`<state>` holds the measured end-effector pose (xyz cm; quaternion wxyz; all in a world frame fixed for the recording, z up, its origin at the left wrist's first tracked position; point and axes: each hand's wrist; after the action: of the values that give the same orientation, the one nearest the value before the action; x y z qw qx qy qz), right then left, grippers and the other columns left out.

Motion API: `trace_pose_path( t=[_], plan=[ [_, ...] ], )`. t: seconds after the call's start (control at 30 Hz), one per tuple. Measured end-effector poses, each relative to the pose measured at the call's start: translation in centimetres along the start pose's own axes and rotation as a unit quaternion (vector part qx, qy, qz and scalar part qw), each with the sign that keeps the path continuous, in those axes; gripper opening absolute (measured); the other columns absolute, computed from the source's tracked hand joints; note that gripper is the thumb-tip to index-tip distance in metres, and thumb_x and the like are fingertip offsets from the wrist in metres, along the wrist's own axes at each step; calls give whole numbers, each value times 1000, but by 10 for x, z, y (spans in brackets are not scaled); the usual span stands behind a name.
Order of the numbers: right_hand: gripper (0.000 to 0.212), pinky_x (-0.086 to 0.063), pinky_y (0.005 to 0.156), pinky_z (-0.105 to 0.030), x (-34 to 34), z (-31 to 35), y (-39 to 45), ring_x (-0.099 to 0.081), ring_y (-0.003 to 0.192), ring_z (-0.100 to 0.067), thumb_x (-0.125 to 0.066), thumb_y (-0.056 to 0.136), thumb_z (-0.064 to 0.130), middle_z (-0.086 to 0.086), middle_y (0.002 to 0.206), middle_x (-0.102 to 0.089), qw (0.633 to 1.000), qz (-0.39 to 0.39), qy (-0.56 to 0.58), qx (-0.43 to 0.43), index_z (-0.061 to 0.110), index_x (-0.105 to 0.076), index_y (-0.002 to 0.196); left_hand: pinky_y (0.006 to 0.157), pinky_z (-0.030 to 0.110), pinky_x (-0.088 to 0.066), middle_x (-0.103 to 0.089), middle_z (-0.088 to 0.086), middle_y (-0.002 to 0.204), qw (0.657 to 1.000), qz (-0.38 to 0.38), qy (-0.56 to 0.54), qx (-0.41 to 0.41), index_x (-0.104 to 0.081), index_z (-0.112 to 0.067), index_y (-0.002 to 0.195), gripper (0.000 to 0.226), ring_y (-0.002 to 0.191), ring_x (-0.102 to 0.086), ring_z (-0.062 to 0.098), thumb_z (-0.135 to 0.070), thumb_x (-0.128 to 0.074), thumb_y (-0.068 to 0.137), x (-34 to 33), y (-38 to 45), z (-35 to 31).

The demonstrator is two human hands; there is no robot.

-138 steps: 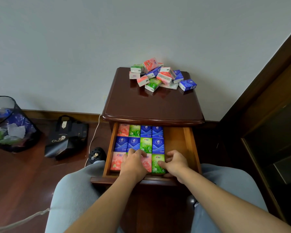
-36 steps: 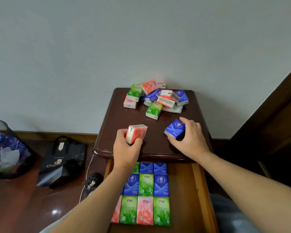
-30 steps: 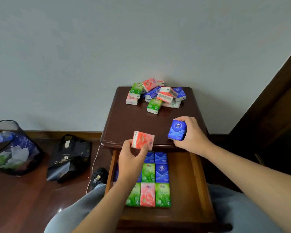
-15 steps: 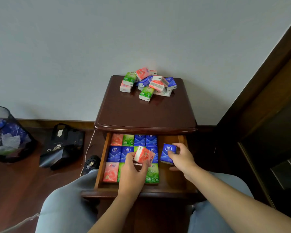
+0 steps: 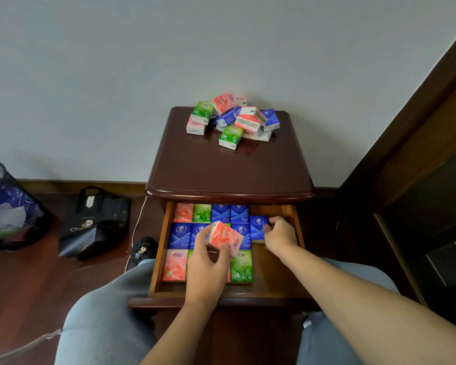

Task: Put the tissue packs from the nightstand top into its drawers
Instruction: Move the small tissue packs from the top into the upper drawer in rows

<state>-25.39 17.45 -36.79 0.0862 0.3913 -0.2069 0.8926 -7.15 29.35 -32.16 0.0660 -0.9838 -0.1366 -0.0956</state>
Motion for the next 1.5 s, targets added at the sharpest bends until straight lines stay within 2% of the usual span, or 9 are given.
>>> trace_pose_path(
  t=[0.3,0.37,0.43,0.6,0.8,0.97,1.17,1.33,1.5],
  plan=[
    [39,-53,97,-35,18,9,-35,-58,126,-24,-65,100,33,-4,132,-63,993,-9,-78,83,19,-59,136,62,20,-60,-69,-3,106,998,-24,-55,30,-44,-38,116,44,88,-73,-1,-24,-78,92,5,-2,-6],
    [29,-54,95,-29,20,9,-58,-62,120,-15,-66,100,31,2,126,-66,990,28,27,135,23,-64,128,67,19,-60,-70,-7,110,996,-8,-87,4,-44,-37,123,52,94,-74,3,-16,-79,91,7,-4,-9],
    [25,-61,93,-35,19,14,-82,-69,112,-11,-68,99,40,5,123,-70,970,127,181,102,27,-67,120,71,19,-60,-68,-16,113,995,11,-93,-37,-45,-36,132,56,100,-74,7,-11,-77,93,9,-7,-12],
    [50,-63,94,-47,19,28,-111,-76,108,-20,-81,85,53,-2,117,-78,879,283,384,-16,23,-70,123,72,31,-63,-73,5,112,991,56,-121,-4,-51,-34,124,39,96,-76,19,-20,-73,96,8,-12,-18],
    [39,-64,75,-37,46,24,-106,-79,98,-25,-85,87,28,-10,110,-79,897,221,382,-12,14,-71,121,86,36,-62,-73,3,109,988,90,-120,24,-62,-24,116,16,98,-72,15,-22,-66,101,0,-13,-21],
    [25,-66,81,-38,73,11,-97,-79,99,-24,-76,95,14,-9,105,-81,900,203,386,-17,10,-71,119,75,28,-60,-73,2,110,990,90,-98,53,-66,-24,111,13,88,-74,14,-20,-68,99,-12,-10,-23],
    [33,-67,77,-45,86,6,-95,-80,88,-22,-81,89,11,-9,111,-76,926,118,358,-32,16,-67,118,94,14,-49,-42,-32,129,971,190,78,-123,-51,-44,140,66,120,-52,-7,-31,-82,82,-32,-15,-24],
    [38,-66,78,-37,97,2,-98,-79,95,-21,-82,91,26,-11,114,-74,920,118,374,-21,15,-68,125,83,14,-53,-65,-15,115,973,189,85,-103,-62,-31,131,44,101,-63,-2,-29,-78,91,-50,-10,-29],
    [57,-64,90,-37,114,-2,-93,-73,111,-22,-70,95,4,-8,135,-65,932,204,300,15,19,-56,149,85,29,-62,-76,-13,106,971,240,3,-18,-55,-46,131,48,97,-73,6,-32,-78,92,-59,-8,-27]
  ],
)
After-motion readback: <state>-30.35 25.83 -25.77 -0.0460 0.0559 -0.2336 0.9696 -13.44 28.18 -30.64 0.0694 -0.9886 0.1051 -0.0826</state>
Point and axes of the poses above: each hand's wrist, its own y-axis towards the middle knuckle, its own x-axis out of the back of the hand, z = x × y
